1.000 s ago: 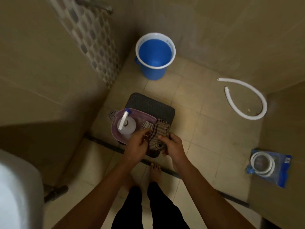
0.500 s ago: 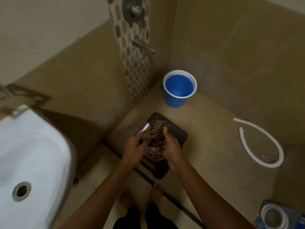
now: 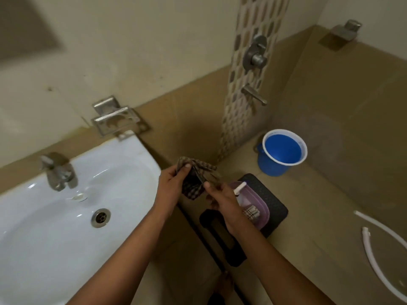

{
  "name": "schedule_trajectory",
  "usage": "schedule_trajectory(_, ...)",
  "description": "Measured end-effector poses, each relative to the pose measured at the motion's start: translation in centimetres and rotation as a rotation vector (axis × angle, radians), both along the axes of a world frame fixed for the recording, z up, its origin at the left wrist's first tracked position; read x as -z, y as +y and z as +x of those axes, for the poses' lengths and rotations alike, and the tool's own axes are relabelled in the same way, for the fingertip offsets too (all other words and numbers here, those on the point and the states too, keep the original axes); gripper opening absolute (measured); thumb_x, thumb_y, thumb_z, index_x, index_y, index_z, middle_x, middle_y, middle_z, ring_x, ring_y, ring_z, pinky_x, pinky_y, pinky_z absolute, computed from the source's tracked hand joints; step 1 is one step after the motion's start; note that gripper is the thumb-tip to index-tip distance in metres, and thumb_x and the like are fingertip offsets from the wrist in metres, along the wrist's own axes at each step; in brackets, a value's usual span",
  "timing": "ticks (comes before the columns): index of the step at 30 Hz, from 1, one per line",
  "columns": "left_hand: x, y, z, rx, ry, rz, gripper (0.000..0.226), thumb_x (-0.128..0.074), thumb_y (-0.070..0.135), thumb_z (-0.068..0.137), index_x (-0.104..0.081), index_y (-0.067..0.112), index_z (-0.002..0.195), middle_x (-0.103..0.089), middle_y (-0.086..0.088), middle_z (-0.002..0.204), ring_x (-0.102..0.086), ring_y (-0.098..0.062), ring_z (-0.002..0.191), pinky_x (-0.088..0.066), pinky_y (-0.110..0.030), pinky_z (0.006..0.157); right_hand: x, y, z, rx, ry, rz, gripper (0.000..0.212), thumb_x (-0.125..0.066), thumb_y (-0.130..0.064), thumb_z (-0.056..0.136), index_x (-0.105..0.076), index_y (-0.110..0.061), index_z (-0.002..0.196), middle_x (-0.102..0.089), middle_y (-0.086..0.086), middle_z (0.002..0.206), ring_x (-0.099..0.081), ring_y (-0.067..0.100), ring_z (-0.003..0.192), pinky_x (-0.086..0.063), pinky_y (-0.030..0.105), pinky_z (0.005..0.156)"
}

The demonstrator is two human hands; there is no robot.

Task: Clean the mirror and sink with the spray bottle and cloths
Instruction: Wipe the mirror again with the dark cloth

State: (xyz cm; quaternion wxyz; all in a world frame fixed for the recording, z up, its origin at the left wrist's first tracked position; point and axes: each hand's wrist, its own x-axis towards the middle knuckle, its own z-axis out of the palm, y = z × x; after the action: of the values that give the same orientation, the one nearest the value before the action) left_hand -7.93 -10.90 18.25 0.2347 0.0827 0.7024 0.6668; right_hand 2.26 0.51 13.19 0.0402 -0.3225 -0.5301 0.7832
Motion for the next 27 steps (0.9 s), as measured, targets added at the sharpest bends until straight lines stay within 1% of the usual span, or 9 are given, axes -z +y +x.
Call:
schedule_trajectory(2,-0.8,-2.9,-0.7,-0.017,0.036,-0.063,0.020,-0.061,0.023,0.094,-0.075,0.011,0.086,-0.076,-0.006,0.087,-0.072,-0.018,0.084,-0.056,-0.030,0.075,-0.6,-2.2,-0.9,-0.013,0.018,0.046,0.068,-0.075,-0.037,0.080,-0.045,-0.017,0.138,-0.053,0.006,0.141,-0.055,0.017,0.123,-0.051,0.031,0.099)
schedule_trajectory(3,-1.3,-4.5,-0.9,-0.009,0.051,-0.093,0.021,-0.061,0.024,0.094,-0.074,0.011,0.083,-0.076,-0.005,0.082,-0.072,-0.015,0.078,-0.054,-0.027,0.070,-1.1,-3.4,-1.4,-0.045,0.034,0.078,0.078,-0.077,-0.034,0.080,-0.037,-0.018,0.146,-0.045,0.002,0.147,-0.048,0.015,0.130,-0.050,0.024,0.099)
schedule_trajectory(5,-2.3,-7.5,-1.2,0.026,0.069,-0.126,0.023,-0.060,0.023,0.095,-0.074,0.009,0.082,-0.075,-0.006,0.080,-0.071,-0.014,0.073,-0.053,-0.024,0.067,-2.1,-5.4,-2.2,-0.168,0.085,0.150,0.093,-0.083,-0.032,0.077,-0.028,-0.020,0.151,-0.040,-0.003,0.147,-0.045,0.011,0.131,-0.050,0.014,0.090)
schedule_trajectory(7,-3.0,-10.8,-1.6,0.033,0.066,-0.138,0.026,-0.058,0.024,0.096,-0.074,0.005,0.088,-0.076,-0.010,0.084,-0.072,-0.020,0.078,-0.056,-0.030,0.073,-3.2,-7.5,-3.4,-0.323,0.103,0.214,0.099,-0.088,-0.040,0.062,-0.038,-0.021,0.146,-0.050,-0.003,0.139,-0.055,0.011,0.123,-0.053,0.019,0.089)
schedule_trajectory(10,-4.0,-15.5,-2.2,0.022,0.006,-0.132,0.030,-0.058,0.029,0.096,-0.074,0.004,0.094,-0.076,-0.011,0.090,-0.072,-0.028,0.088,-0.057,-0.040,0.083,-4.8,-10.7,-5.2,-0.417,0.116,0.355,0.053,-0.089,-0.020,0.069,-0.062,-0.012,0.114,-0.068,0.004,0.109,-0.066,0.018,0.099,-0.057,0.030,0.081)
schedule_trajectory(13,-5.5,-20.3,-2.6,0.011,-0.053,-0.135,0.031,-0.058,0.033,0.095,-0.074,0.007,0.092,-0.076,-0.010,0.090,-0.073,-0.026,0.086,-0.057,-0.033,0.075,-6.8,-14.7,-6.5,-0.461,0.139,0.421,0.007,-0.072,-0.007,0.085,-0.067,-0.010,0.088,-0.066,0.006,0.085,-0.064,0.021,0.082,-0.051,0.033,0.072)
schedule_trajectory(18,-7.9,-27.2,-2.6,0.048,-0.010,-0.130,0.025,-0.061,0.034,0.093,-0.073,0.013,0.085,-0.075,-0.007,0.088,-0.071,-0.019,0.083,-0.051,-0.028,0.074,-9.9,-21.1,-7.1,-0.428,0.103,0.381,0.020,-0.052,-0.004,0.090,-0.059,-0.006,0.071,-0.057,0.009,0.069,-0.055,0.023,0.067,-0.043,0.031,0.063)
schedule_trajectory(21,-8.7,-30.4,-2.2,0.047,0.012,-0.143,0.014,-0.068,0.029,0.089,-0.072,0.016,0.090,-0.075,0.000,0.085,-0.070,-0.010,0.078,-0.051,-0.021,0.065,-11.5,-24.1,-7.4,-0.371,0.117,0.351,0.030,-0.047,-0.006,0.092,-0.056,-0.011,0.064,-0.056,-0.003,0.060,-0.050,0.017,0.060,-0.040,0.029,0.056)
schedule_trajectory(27,-8.9,-34.3,-2.1,-0.016,0.040,-0.096,0.016,-0.073,0.004,0.082,-0.068,0.005,0.096,-0.076,-0.006,0.086,-0.072,-0.018,0.079,-0.054,-0.023,0.063,-12.7,-26.9,-8.4,-0.329,0.186,0.199,0.015,-0.053,-0.020,0.080,-0.061,-0.008,0.078,-0.056,0.012,0.078,-0.051,0.025,0.075,-0.040,0.038,0.066)
